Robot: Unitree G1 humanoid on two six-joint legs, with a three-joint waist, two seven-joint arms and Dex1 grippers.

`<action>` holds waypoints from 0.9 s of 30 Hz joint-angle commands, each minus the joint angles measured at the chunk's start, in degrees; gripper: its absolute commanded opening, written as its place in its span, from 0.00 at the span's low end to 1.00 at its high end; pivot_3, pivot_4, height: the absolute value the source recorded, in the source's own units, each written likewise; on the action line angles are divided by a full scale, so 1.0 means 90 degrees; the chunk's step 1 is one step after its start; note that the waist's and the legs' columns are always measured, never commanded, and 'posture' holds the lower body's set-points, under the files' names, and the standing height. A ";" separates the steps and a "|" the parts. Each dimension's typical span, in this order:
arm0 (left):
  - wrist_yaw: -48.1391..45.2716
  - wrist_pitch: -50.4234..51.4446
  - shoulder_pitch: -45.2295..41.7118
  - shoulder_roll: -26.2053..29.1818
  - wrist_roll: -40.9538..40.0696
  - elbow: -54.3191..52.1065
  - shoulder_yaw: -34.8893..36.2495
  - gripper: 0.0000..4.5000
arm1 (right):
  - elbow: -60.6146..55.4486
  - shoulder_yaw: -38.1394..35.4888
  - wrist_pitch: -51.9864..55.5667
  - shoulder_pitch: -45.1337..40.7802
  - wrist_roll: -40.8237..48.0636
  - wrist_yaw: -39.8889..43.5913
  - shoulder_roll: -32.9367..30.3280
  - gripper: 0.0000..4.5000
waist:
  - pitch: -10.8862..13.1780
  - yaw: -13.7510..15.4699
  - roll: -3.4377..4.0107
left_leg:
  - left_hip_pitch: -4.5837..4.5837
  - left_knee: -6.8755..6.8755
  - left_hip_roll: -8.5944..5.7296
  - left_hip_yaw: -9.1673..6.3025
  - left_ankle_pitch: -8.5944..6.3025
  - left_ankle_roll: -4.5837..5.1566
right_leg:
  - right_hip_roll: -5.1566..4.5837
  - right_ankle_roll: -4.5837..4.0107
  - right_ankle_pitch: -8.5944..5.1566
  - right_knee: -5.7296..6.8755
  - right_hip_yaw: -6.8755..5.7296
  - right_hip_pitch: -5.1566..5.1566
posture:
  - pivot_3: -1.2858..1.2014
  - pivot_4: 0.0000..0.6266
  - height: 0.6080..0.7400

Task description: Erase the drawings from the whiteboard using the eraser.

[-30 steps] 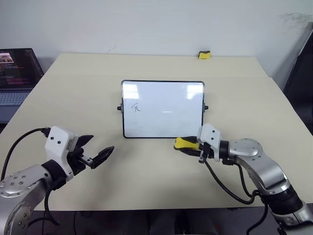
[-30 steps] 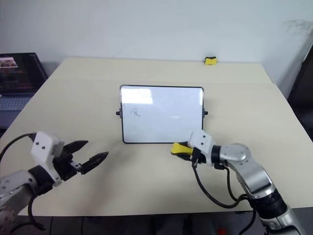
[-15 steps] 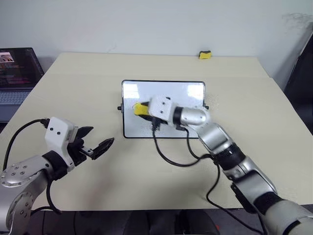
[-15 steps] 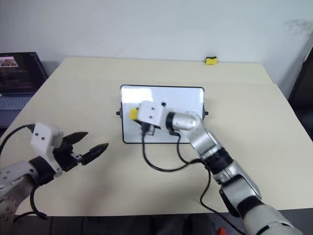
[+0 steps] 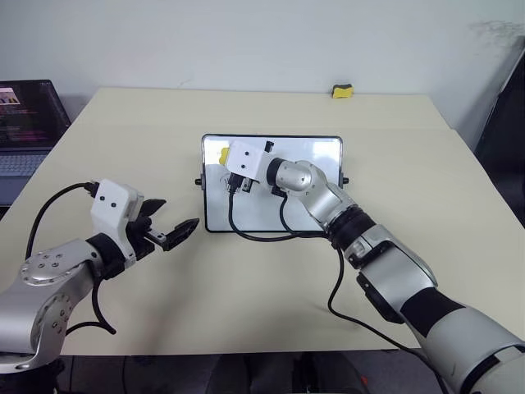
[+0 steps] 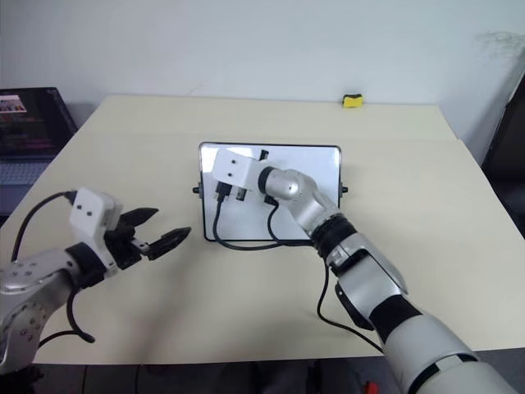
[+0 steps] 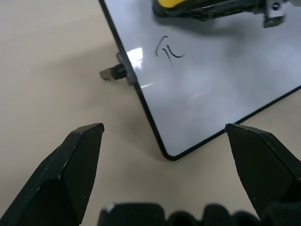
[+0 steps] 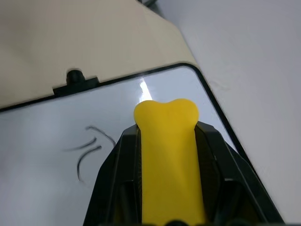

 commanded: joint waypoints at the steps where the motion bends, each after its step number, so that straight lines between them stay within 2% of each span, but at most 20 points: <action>1: 0.0013 -0.0083 -0.0082 0.0000 0.0043 -0.0045 -0.0011 1.00 | 0.0303 0.0213 -0.0212 0.0012 -0.0303 0.0325 -0.0009 0.26 | 0.0001 -0.0026 0.0001 | 0.0000 0.0000 0.0001 0.0002 0.0000 0.0000 | -0.0001 0.0000 0.0000 0.0001 0.0001 0.0000 | 0.52 0.24 1.00; 5: 0.0018 -0.0076 -0.0059 -0.0011 0.0016 -0.0081 -0.0013 1.00 | 0.0219 0.0622 -0.0342 0.0355 -0.0633 0.1066 -0.0222 0.26 | 0.0000 -0.0039 0.0001 | 0.0016 0.0001 0.0046 0.0005 0.0000 0.0000 | 0.0001 -0.0002 0.0001 0.0008 0.0000 0.0011 | 0.52 0.24 1.00; 9: 0.0009 -0.0080 -0.0063 -0.0007 0.0007 -0.0079 -0.0020 1.00 | 0.0111 0.0851 -0.0415 0.0461 -0.0876 0.1308 -0.0350 0.26 | 0.0001 -0.0039 0.0002 | 0.0041 0.0000 0.0051 0.0011 0.0001 -0.0001 | 0.0008 -0.0013 0.0008 0.0021 0.0001 0.0023 | 0.52 0.24 1.00; 11: 0.0003 -0.0081 -0.0066 -0.0003 0.0009 -0.0076 -0.0027 1.00 | 0.0087 0.0845 -0.0460 0.0401 -0.0932 0.1192 -0.0369 0.26 | 0.0000 -0.0035 0.0002 | 0.0046 0.0002 0.0051 0.0013 0.0005 -0.0005 | 0.0017 -0.0020 0.0012 0.0025 0.0003 0.0024 | 0.52 0.24 1.00; 14: -0.0008 -0.0069 -0.0043 0.0000 -0.0003 -0.0096 -0.0019 1.00 | 0.0057 0.0509 -0.0586 0.0165 -0.0794 0.0589 -0.0256 0.26 | 0.0002 -0.0029 0.0003 | 0.0050 0.0002 0.0051 0.0011 0.0012 -0.0007 | 0.0024 -0.0029 0.0017 0.0032 0.0002 0.0023 | 0.52 0.24 1.00; 20: -0.0002 -0.0058 -0.0002 -0.0025 -0.0023 -0.0147 -0.0037 1.00 | 0.0026 -0.0173 -0.0604 -0.0085 -0.0312 -0.0003 0.0074 0.26 | 0.0002 -0.0043 0.0003 | 0.0047 0.0002 0.0051 0.0016 0.0017 -0.0015 | 0.0027 -0.0043 0.0010 0.0059 0.0006 0.0007 | 0.52 0.24 1.00; 23: 0.0010 -0.0054 0.0009 -0.0048 -0.0036 -0.0175 -0.0053 1.00 | 0.0214 -0.0206 -0.0580 -0.0163 -0.0418 -0.0246 0.0173 0.26 | 0.0002 -0.0063 0.0002 | 0.0045 -0.0002 0.0054 0.0018 0.0015 -0.0017 | 0.0029 -0.0052 0.0004 0.0060 0.0006 0.0003 | 0.52 0.24 1.00; 27: 0.0016 -0.0040 0.0035 -0.0077 -0.0051 -0.0212 -0.0058 1.00 | 0.0314 -0.0125 -0.0541 -0.0119 -0.0442 -0.0124 0.0368 0.26 | 0.0002 -0.0067 0.0003 | 0.0040 -0.0005 0.0058 0.0019 0.0013 -0.0019 | 0.0032 -0.0060 -0.0004 0.0057 0.0005 -0.0001 | 0.52 0.24 1.00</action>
